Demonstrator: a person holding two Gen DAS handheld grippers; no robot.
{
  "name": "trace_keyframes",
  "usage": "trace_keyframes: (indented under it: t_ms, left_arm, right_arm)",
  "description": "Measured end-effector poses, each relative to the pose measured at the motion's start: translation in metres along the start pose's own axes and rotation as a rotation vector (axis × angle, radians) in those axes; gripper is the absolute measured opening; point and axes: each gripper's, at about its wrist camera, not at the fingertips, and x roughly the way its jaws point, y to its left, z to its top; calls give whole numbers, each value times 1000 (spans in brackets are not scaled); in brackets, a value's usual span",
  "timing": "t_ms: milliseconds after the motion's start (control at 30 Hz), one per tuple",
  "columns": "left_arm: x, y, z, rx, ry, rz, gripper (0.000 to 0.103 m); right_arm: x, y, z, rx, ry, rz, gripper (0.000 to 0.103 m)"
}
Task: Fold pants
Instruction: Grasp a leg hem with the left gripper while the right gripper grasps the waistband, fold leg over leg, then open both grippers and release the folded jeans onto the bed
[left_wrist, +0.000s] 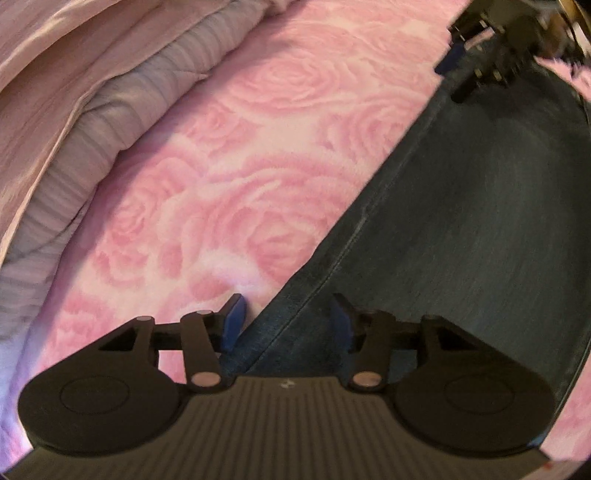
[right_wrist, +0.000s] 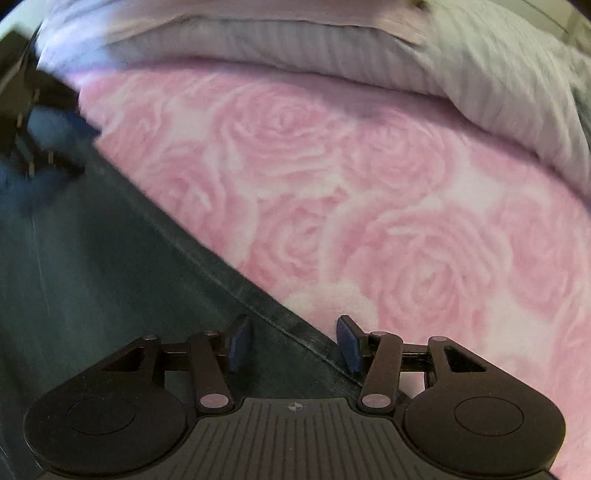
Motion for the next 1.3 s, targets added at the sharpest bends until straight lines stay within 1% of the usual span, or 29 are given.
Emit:
trace_keyframes:
  t_ms: [33,67,100,133,167,200,267,333,367,433,500,567,633,700,733,767,833,867,900,933,967,1000,1033,1067,1100,1133,1200,1233,1300]
  left_arm:
    - [0,-3,2,23,8,3,42]
    - [-1,-6,4,42,13,3,38]
    - [-2,-11,5,71,15,3,25]
    - [-4,-17,6,95,17,12,11]
    - [-6,-23,6,113,19,40,8]
    - [-10,-31,4,130,15,80,3]
    - [-25,-47,-3,115,-26,163,2]
    - [-53,-69,-14,43,-95,253,2]
    - [-72,-84,-21,-6,-130,286,2]
    - [-111,-119,-38,-91,-180,325,2]
    - [-151,-164,-56,-141,-213,358,1]
    - [-185,-209,-77,-225,-217,354,1]
    - [-208,-257,-104,-321,-180,337,1]
    - [-216,-302,-128,-395,-108,320,1]
    - [-216,-318,-139,-442,-72,295,2]
    - [-210,-337,-152,-503,-13,257,2]
    - [-201,-362,-170,-561,57,247,5]
    - [-198,-370,-176,-588,89,225,6]
    - [-197,-372,-180,-619,114,200,6]
    - [-200,-371,-182,-658,123,182,8]
    - [-207,-367,-184,-701,104,164,8]
    - [-215,-361,-184,-742,70,152,10]
    - [-225,-355,-184,-784,35,147,19]
    - [-235,-346,-184,-832,-6,155,24]
    - [-241,-340,-185,-864,-36,168,30]
    - [-245,-331,-184,-894,-63,189,30]
    - [-246,-311,-180,-930,-61,238,30]
    - [-245,-300,-179,-937,-54,269,30]
    - [-241,-279,-174,-926,-38,351,30]
  right_arm:
    - [-1,2,-1,-15,-1,-6,46]
    - [-3,6,-1,-42,-4,-5,32]
    - [-6,12,-2,-61,-7,-12,16]
    - [-9,17,-4,-82,-11,-28,12]
    - [-12,25,-8,-109,-19,-52,7]
    - [-18,33,-12,-139,-40,-87,5]
    - [-38,56,-26,-180,-111,-176,4]
    - [-65,82,-44,-214,-200,-263,4]
    - [-84,100,-58,-233,-247,-313,4]
    - [-119,134,-85,-248,-320,-382,4]
    - [-152,172,-118,-264,-354,-432,4]
    - [-183,212,-160,-264,-346,-445,4]
    - [-202,243,-199,-237,-308,-407,4]
    - [-208,270,-236,-187,-228,-343,5]
    - [-205,282,-256,-156,-165,-314,7]
    - [-200,290,-274,-117,-93,-282,10]
    - [-190,291,-300,7,37,-198,13]
    - [-189,286,-309,86,78,-166,17]
    - [-193,275,-316,195,85,-141,25]
    - [-204,258,-322,343,55,-111,30]
    - [-216,238,-328,504,-1,-95,42]
    - [-230,214,-337,678,-71,-93,47]
    - [-240,193,-346,827,-134,-91,48]
    - [-248,169,-359,998,-209,-85,48]
    - [-253,149,-372,1141,-280,-78,48]
    - [-254,133,-383,1262,-339,-72,48]
    - [-248,106,-401,1440,-402,-60,48]
    - [-243,97,-407,1498,-417,-56,48]
    - [-235,85,-413,1537,-423,-63,48]
